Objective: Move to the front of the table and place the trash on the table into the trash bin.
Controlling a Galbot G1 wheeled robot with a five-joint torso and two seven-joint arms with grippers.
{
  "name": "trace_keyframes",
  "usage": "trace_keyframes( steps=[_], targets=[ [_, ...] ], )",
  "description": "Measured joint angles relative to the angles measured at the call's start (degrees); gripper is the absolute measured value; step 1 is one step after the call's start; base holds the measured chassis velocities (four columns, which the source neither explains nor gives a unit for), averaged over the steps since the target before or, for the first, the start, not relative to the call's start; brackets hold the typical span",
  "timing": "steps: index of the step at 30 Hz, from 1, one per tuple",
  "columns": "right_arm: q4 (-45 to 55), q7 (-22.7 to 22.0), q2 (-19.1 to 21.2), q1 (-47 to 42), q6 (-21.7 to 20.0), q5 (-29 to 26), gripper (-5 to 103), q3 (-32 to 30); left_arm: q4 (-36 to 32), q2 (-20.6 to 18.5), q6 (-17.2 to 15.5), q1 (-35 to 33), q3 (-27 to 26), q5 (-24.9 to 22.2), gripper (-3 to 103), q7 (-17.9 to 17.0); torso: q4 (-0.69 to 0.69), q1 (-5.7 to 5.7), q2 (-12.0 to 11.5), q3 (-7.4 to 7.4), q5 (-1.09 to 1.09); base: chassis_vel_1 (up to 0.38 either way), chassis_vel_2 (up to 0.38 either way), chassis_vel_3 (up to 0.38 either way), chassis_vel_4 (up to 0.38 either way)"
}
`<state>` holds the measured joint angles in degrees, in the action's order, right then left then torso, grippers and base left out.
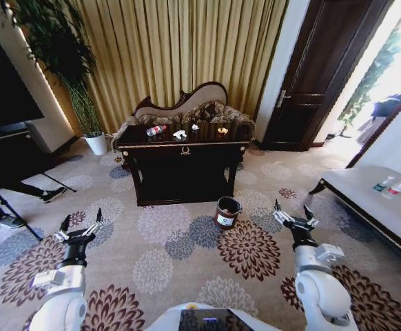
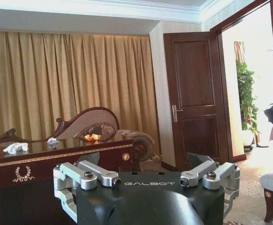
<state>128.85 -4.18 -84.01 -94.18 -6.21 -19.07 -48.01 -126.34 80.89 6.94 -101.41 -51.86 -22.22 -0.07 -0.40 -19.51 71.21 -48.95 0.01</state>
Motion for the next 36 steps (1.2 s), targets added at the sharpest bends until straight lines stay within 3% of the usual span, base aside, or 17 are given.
trace_keyframes(
  steps=[5,8,9,13,22,36],
  targets=[
    [0.09,0.73,-0.18,-0.06,0.72,-0.33,100,0.35,-0.09,0.16,-0.11,-0.55,-0.61,-0.78,100,1.43,0.0,0.0,0.0,0.0,0.0,0.0,0.0,0.0,0.0],
    [0.09,3.4,0.41,-0.11,1.51,-1.51,100,0.2,0.15,-0.51,0.0,-0.58,-0.78,-4.18,100,3.49,0.0,0.0,0.0,0.0,0.0,0.0,0.0,0.0,0.0],
    [0.01,6.4,0.92,-0.24,1.67,-2.06,100,-0.16,0.54,-0.98,0.09,-0.33,-0.78,-5.5,100,4.05,0.0,0.0,0.0,0.0,0.0,0.0,0.0,0.0,0.0],
    [-0.41,10.97,1.09,-0.71,1.97,-3.14,100,0.97,1.0,-1.37,0.25,-0.16,-1.0,-5.89,100,5.02,0.0,0.0,0.0,0.0,-0.01,0.0,0.0,0.0,0.0],
    [-1.76,11.45,0.41,-0.06,2.03,-0.87,100,2.59,1.25,-1.29,0.84,-0.77,-1.3,-4.83,100,5.67,0.0,0.0,0.0,0.0,0.0,0.0,0.0,0.0,0.0],
    [-3.97,7.68,-0.27,0.59,4.85,-0.14,100,2.21,1.48,-1.42,1.32,-0.78,-1.44,-4.42,100,6.35,-0.01,0.0,0.0,0.0,0.0,0.0,0.0,0.0,0.0]
  ],
)
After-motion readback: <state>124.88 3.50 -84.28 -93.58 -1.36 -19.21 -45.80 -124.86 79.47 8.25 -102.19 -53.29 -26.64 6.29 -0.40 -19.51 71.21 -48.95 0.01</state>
